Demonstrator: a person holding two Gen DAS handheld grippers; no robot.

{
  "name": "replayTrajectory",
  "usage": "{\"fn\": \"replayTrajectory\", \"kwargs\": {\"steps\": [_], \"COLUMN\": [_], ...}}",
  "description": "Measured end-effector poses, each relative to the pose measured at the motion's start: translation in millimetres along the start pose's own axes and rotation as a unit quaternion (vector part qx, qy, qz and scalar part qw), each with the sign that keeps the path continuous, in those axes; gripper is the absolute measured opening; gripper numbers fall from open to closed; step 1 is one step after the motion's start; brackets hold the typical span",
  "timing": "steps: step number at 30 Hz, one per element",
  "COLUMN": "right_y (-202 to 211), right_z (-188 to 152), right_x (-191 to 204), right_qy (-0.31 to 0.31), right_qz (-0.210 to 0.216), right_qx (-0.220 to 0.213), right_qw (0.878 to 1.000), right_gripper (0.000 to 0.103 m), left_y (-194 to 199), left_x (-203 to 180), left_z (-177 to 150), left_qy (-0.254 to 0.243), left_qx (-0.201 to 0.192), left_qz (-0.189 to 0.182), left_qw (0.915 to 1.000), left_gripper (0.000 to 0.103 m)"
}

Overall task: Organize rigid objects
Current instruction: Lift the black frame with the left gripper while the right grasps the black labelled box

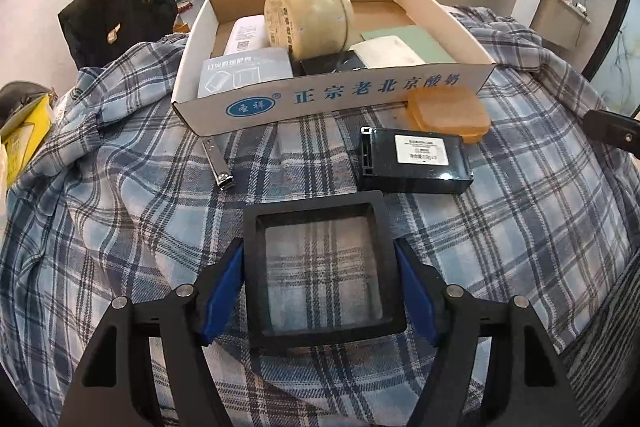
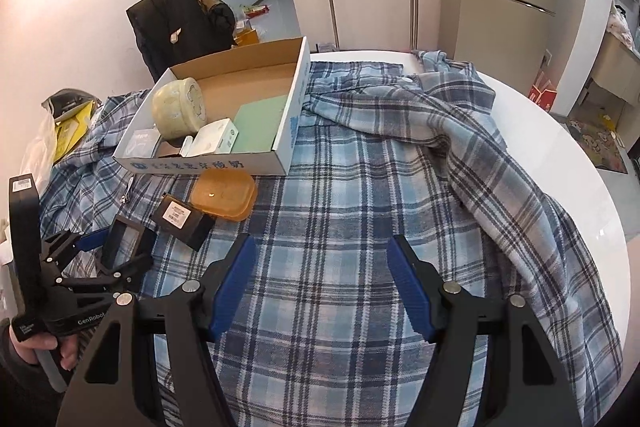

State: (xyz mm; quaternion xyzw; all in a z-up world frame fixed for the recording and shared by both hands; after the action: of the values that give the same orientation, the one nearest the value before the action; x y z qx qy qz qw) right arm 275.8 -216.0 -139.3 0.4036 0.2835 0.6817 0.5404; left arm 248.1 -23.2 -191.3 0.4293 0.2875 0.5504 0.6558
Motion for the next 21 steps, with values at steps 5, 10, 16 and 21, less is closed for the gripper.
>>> {"fn": "replayTrajectory", "kwargs": {"steps": [5, 10, 16, 21], "right_y": [-2, -12, -29, -45], "right_z": [3, 5, 3, -5], "right_x": [22, 64, 113, 141], "right_qy": [0.027, 0.05, 0.134, 0.183], "right_qz": [0.007, 0.083, 0.062, 0.049], "right_qx": [0.003, 0.028, 0.008, 0.006], "right_qw": [1.0, 0.995, 0.989, 0.982], "right_gripper": [0.067, 0.065, 0.045, 0.044], "left_y": [9, 26, 28, 43], "left_x": [6, 10, 28, 59], "left_z": [5, 9, 7, 2], "left_qy": [0.028, 0.03, 0.068, 0.116], "left_qx": [-0.039, -0.079, -0.086, -0.115], "left_qz": [-0.037, -0.037, -0.037, -0.012], "left_qw": [0.9982, 0.9957, 0.9933, 0.9866], "left_gripper": [0.074, 0.074, 0.074, 0.074]}}
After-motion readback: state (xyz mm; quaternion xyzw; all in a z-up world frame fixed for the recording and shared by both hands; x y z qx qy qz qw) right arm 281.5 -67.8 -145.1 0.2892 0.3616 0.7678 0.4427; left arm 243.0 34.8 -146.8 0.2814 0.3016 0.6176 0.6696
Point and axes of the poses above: each gripper's, at about its wrist camera, not at the fingertips, and y roughly against the way its jaws point, x to its left, z to its top, the point moved 10 cm from there along -y, roughly the way its jaws point, and after that the axes turned 9 degrees about -y, right-handed, at the moved point
